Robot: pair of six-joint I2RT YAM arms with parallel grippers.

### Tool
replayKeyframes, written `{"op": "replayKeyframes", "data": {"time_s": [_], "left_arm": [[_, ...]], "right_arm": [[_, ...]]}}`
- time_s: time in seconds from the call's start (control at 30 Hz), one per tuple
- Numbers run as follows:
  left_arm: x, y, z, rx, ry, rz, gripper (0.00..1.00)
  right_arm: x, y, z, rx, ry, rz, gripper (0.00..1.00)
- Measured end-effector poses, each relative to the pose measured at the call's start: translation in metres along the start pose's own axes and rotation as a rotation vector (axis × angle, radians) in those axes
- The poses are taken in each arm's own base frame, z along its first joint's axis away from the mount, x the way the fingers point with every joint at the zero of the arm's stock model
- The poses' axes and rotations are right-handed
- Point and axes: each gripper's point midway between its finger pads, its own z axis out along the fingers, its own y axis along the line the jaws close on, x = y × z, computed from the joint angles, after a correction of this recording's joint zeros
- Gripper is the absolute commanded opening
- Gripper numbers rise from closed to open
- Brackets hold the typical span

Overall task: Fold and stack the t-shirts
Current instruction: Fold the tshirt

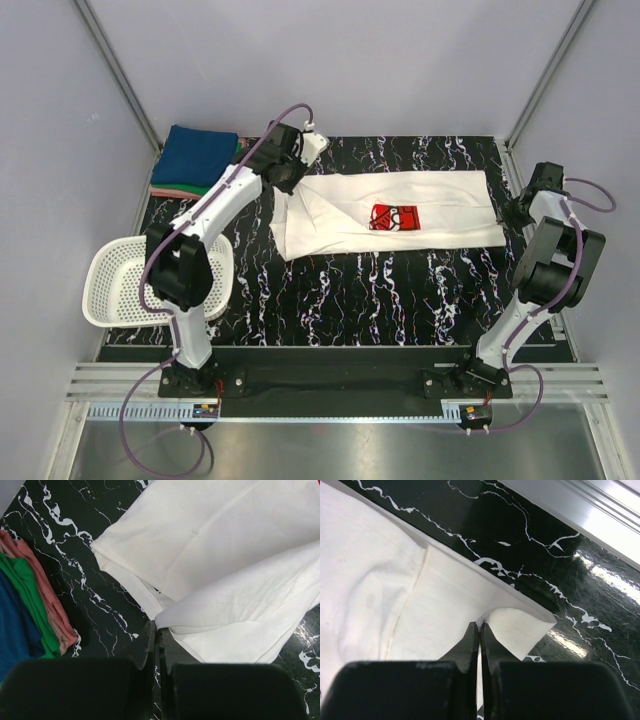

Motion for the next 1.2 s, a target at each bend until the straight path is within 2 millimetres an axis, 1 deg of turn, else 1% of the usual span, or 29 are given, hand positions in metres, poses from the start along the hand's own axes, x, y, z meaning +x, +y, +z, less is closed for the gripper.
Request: {"op": "replayKeyframes", "data": {"time_s": [0.13, 0.2, 0.4, 0.57, 0.63, 0.87, 1.03, 1.2], "left_arm": [[-0.003, 0.007, 0.006, 0.004, 0.009, -0.008, 0.0], [-0.008, 0.012, 0.008, 0.0, 0.001, -0.012, 0.0], [-0.021, 0.022, 0.013, -0.006, -0.025, -0.018, 0.0], [-0.032, 0.026, 0.022, -0.001, -0.041, -0.02, 0.0], [-0.031, 0.025, 0.029, 0.005, -0.036, -0.02, 0.0], [-0.018, 0.026, 0.052, 0.022, 0.004, -0.024, 0.0], [-0.018, 0.029, 0.054, 0.02, 0.001, -0.028, 0.0], [-0.025, 0.032, 0.053, 0.008, -0.022, -0.027, 0.0]], "right_arm": [[-0.011, 0.01, 0.001, -0.018, -0.02, 0.0, 0.0], [-0.015, 0.013, 0.0, -0.024, -0.027, -0.001, 0.0], [-0.022, 0.02, -0.001, -0.03, -0.035, -0.001, 0.0], [-0.028, 0.025, 0.004, -0.03, -0.036, -0.001, 0.0], [-0.027, 0.024, 0.008, -0.026, -0.031, -0.001, 0.0], [-0.024, 0.021, 0.018, -0.005, -0.009, -0.005, 0.0], [-0.022, 0.022, 0.021, -0.009, -0.005, -0.008, 0.0], [-0.022, 0.024, 0.025, -0.008, -0.002, -0.011, 0.0]]}}
